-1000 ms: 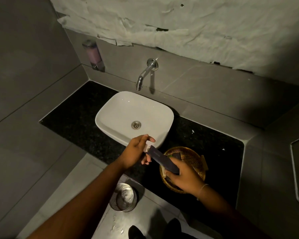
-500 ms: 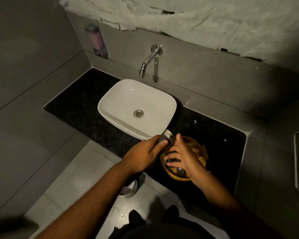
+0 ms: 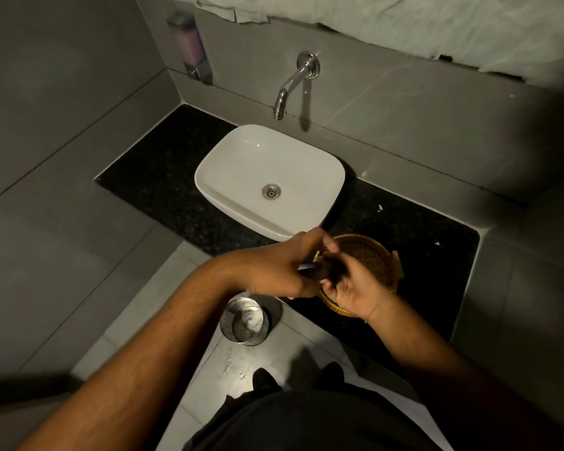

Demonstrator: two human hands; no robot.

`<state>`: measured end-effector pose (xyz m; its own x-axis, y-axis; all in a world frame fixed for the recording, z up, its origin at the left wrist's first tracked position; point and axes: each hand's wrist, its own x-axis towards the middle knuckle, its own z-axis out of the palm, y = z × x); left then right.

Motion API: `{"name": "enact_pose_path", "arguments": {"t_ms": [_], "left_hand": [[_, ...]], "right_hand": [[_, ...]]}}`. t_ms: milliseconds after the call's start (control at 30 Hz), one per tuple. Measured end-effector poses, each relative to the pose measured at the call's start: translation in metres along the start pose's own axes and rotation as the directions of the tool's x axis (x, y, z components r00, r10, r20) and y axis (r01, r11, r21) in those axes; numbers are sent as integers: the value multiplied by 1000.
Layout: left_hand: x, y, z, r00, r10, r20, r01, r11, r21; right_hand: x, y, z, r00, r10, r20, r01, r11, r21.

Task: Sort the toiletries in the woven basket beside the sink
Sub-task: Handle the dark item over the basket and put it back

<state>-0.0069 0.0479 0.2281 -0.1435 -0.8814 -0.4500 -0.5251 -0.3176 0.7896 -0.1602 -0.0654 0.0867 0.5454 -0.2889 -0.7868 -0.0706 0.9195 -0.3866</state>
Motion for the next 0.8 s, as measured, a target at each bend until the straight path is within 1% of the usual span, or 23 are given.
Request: {"name": "enact_pose_path", "arguments": {"t_ms": [33, 67, 133, 233, 333, 400, 500, 567, 667, 733, 767, 800], "left_hand": [[-4, 3, 0, 1000, -13, 9, 13, 1000, -19], [-6, 6, 1, 1000, -25, 2, 25, 1000, 3], [-10, 8, 0, 999, -35, -21, 37, 994, 101], [-17, 15, -2, 998, -52, -35, 57, 989, 135], [-19, 20, -7, 996, -29, -89, 48, 974, 220], [-18, 19, -12, 988, 2, -152, 32, 975, 221], [-19, 15, -18, 977, 18, -213, 28, 976, 214], [-21, 9, -21, 971, 17, -238, 25, 985, 170], [-32, -6, -26, 955, -26, -295, 35, 999, 23], [-50, -24, -33, 933, -81, -351, 30, 988, -149], [-62, -39, -38, 922, -115, -370, 20, 968, -250], [-78, -56, -41, 923, -151, -353, 24, 940, -341]], "right_hand": [[2, 3, -2, 999, 33, 20, -33, 999, 16], [4, 7, -4, 998, 62, 34, -63, 997, 37], [9, 15, -9, 994, 103, 39, -105, 993, 60], [17, 27, -16, 996, 86, -19, -87, 996, -24], [21, 39, -23, 994, 90, -61, -94, 993, -76], [23, 46, -27, 991, 119, -59, -121, 992, -45], [29, 55, -30, 982, 189, -8, -188, 982, 31], [34, 59, -31, 970, 239, 39, -241, 970, 44], [41, 57, -36, 963, 261, 63, -259, 965, -46], [47, 55, -44, 972, 234, 36, -230, 969, -92], [51, 54, -49, 975, 223, 12, -221, 971, -87], [54, 54, -55, 975, 220, -18, -221, 973, -71]]}}
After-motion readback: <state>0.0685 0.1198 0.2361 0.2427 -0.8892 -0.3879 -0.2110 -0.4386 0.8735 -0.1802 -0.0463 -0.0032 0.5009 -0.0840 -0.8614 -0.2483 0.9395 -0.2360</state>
